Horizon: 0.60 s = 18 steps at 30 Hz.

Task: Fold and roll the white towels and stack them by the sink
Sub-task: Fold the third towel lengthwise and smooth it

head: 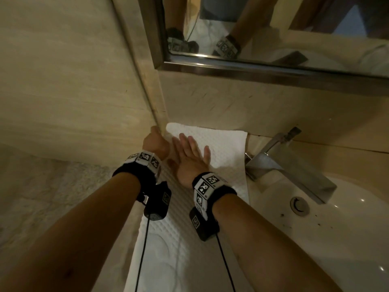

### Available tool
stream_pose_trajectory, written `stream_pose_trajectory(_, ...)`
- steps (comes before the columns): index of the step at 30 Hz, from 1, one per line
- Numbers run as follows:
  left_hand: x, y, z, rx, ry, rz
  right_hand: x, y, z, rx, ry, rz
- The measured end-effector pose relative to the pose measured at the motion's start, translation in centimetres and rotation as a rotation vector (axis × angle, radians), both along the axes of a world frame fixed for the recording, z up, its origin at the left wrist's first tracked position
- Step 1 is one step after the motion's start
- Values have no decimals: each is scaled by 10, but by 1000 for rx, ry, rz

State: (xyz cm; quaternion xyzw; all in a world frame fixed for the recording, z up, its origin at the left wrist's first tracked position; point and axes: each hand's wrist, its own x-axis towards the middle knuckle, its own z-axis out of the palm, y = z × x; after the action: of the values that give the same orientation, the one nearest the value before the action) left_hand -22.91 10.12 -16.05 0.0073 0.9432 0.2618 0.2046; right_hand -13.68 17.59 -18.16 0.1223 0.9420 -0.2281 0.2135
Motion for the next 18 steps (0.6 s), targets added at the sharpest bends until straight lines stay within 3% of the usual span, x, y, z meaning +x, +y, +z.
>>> stream_pose_trajectory(6, -10, 2, -1, 83, -6, -146, 3, 2, 3, -35, 40, 2)
stream_pose_trajectory(11, -18, 10, -3, -43, -64, -211, 1, 1, 1, -1, 37, 7)
stream_pose_trajectory(15, -5, 21, -1, -126, -86, -201, -5, -2, 1, -20, -20, -18)
stream_pose_trajectory(18, 16, 17, -1, -22, -10, -122, -5, -3, 1, -15, -13, -29)
